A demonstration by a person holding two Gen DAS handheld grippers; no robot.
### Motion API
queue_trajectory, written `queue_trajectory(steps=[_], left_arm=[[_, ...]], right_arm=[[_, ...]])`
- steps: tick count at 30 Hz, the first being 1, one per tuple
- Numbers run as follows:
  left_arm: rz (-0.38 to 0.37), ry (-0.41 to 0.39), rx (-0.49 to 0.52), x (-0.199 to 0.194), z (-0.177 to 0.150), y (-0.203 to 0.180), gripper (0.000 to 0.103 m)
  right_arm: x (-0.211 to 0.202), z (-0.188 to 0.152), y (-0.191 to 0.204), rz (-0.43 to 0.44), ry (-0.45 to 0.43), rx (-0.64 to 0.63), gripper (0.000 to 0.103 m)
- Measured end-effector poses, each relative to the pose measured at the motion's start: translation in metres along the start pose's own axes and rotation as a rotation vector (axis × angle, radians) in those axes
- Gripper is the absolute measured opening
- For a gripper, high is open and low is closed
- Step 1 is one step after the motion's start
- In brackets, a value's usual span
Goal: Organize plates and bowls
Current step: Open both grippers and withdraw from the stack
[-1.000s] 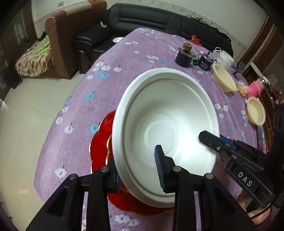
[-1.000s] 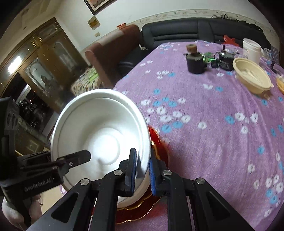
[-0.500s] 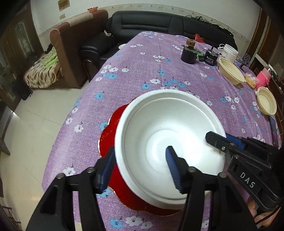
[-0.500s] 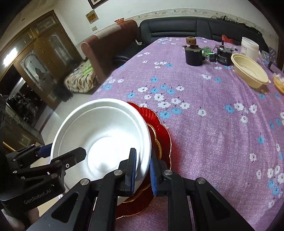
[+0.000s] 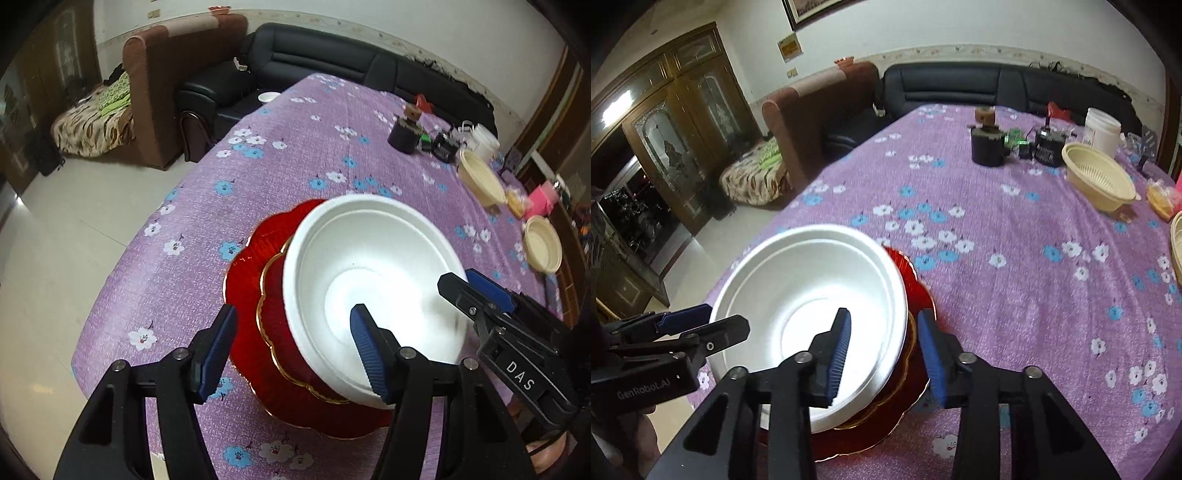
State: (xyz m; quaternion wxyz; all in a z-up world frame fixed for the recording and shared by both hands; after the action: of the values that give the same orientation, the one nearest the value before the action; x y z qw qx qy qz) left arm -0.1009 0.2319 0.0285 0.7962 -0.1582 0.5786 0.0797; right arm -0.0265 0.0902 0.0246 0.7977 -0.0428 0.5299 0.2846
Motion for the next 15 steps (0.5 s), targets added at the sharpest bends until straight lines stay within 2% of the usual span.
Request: queue_trajectory(steps=[7, 12, 15], left_arm=[[-0.029, -0.093, -0.017, -0.030, -0.003, -0.011, 0.068], [-0.017, -0.157, 0.059, -0.051, -0.005, -0.041, 0.076], [-0.029, -0.165, 0.112, -0.056, -0.006, -0.066, 0.078]], right_arm=[[-0.023, -0.001, -0.015, -0.011, -0.077, 0.007, 0.055], [-0.041, -0.007, -0.043, -0.038, -0.108, 0.031, 0.058], [-0.050, -0.011, -0.069, -0.055, -0.115, 0.068, 0.061]])
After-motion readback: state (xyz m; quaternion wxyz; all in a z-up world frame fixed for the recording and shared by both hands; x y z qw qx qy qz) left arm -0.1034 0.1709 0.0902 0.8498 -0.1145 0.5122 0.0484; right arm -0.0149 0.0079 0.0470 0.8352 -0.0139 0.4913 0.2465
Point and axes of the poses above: each gripper's, at about its wrist camera, not at the fingertips, and x roughly the way its jaws point, y to its left, z to its top, the point moved 8 cm from there along x, roughly the way its jaws point, and after that the axes turned 14 degrees about y, right-handed, at the moved point
